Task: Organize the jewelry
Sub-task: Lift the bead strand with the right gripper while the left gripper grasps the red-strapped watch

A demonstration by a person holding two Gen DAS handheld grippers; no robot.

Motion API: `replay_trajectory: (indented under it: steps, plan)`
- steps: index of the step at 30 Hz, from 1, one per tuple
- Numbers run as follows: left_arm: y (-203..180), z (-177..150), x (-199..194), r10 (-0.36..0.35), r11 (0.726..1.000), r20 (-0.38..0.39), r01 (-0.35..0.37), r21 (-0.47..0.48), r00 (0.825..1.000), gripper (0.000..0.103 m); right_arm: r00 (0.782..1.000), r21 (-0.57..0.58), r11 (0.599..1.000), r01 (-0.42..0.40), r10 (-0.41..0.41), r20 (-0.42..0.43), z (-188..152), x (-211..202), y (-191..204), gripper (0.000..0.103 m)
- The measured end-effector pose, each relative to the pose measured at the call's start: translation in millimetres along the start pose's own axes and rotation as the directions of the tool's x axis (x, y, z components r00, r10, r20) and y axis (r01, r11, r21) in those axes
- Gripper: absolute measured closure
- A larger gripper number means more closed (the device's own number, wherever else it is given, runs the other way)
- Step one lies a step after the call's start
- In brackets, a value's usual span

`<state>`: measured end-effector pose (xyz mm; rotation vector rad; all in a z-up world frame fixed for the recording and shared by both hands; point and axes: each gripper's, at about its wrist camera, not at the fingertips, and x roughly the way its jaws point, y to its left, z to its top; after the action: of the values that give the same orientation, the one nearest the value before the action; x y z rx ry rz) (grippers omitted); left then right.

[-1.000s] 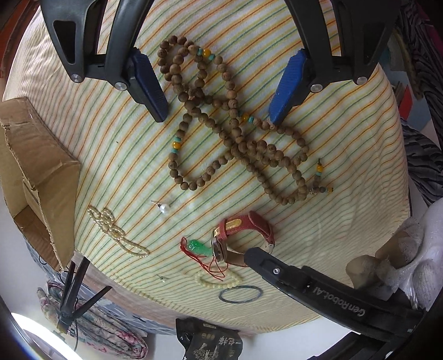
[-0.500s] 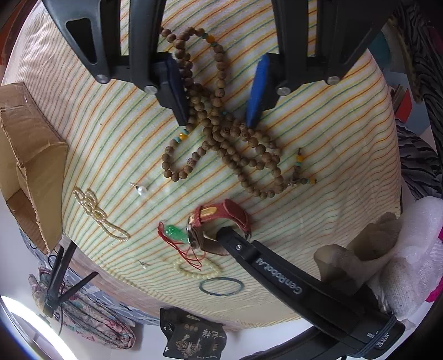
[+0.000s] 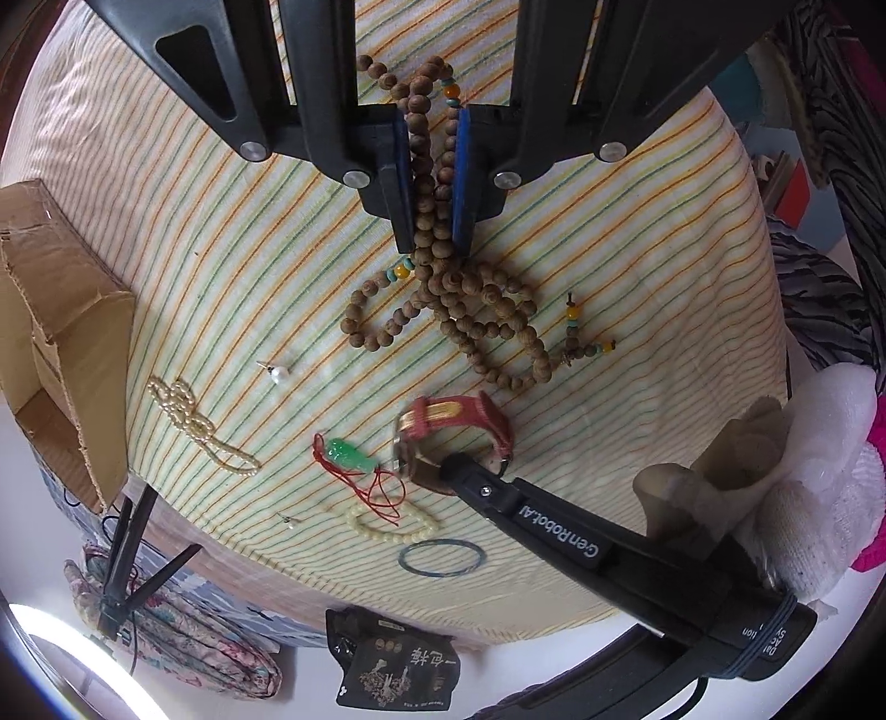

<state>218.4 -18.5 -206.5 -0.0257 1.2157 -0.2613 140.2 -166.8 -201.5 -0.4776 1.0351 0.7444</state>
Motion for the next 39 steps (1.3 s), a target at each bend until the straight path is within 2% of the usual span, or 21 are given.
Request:
replay_trajectory:
  steps: [14,27,39]
  plan:
    - [4,-3,-36,0.002,1.0,0.094,0.0,-0.025,0.996,0.099,0.987,0.065,0.996,0.055,-0.064,0.146,14,-48,-4,0.093]
    - [6,12,-70,-0.018,0.997,0.189,0.033,-0.075,0.982,0.099,0.946,0.183,0.981,0.063,-0.117,0.303,31,-109,-30,0.093]
    - [-21,32,-90,-0.057,0.996,0.25,0.071,-0.049,0.967,0.099,0.928,0.269,0.96,0.079,-0.169,0.332,41,-139,-52,0.093]
